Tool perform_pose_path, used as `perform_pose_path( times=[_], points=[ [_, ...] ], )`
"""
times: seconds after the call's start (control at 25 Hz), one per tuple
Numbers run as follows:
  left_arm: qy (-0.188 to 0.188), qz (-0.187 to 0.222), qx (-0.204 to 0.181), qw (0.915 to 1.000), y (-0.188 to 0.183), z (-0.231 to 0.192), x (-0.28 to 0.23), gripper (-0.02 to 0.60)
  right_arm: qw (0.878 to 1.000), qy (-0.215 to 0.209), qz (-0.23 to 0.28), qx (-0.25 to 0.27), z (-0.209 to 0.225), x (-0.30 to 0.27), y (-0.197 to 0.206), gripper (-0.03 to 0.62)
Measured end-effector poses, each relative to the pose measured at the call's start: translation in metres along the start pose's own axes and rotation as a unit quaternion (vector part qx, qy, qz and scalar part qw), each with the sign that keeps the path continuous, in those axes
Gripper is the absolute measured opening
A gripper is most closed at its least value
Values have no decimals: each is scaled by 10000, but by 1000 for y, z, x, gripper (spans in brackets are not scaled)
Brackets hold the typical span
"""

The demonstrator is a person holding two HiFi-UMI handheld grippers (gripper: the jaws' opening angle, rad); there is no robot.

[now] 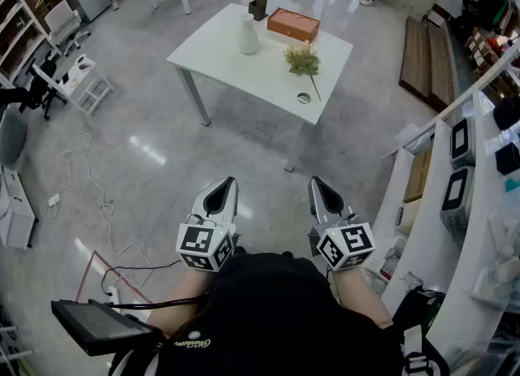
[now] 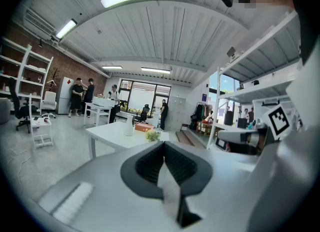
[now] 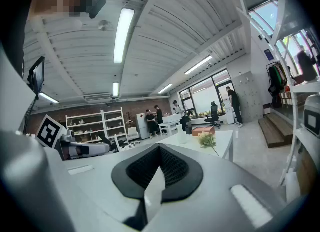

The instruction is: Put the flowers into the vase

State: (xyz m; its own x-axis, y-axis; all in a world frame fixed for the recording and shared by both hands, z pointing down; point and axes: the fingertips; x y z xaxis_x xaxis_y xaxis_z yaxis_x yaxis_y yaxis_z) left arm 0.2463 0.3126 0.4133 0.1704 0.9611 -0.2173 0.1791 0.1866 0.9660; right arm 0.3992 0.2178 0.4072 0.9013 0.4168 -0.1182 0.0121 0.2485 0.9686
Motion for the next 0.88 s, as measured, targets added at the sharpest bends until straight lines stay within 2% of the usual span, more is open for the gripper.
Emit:
perform_pose_path(
  times=[0.36,0.6,0.88],
  points=[
    [21,-6,-9,10000,1,1,1,6,10000,-45,-84,16,-4,-2,6,-2],
    [5,-42,19,10000,4,-4,3,6,9995,-59,-105,-300,-4,-3,12,-1],
    [16,-56,64,10000,4,-11,4,6,9995,-38,-124,-296,-9,-6,12,0]
  ],
)
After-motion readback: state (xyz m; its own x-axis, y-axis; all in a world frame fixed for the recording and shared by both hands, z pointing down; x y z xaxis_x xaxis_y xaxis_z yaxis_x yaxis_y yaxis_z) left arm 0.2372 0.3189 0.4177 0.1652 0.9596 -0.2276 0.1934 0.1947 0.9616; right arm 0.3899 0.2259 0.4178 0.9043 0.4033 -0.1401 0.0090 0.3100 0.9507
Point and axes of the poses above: the fingertips, and each gripper's own axes: x backward along the fingers, z to its right, y out of its underside, and after that the axes turned 4 degrees about -y, right-handed
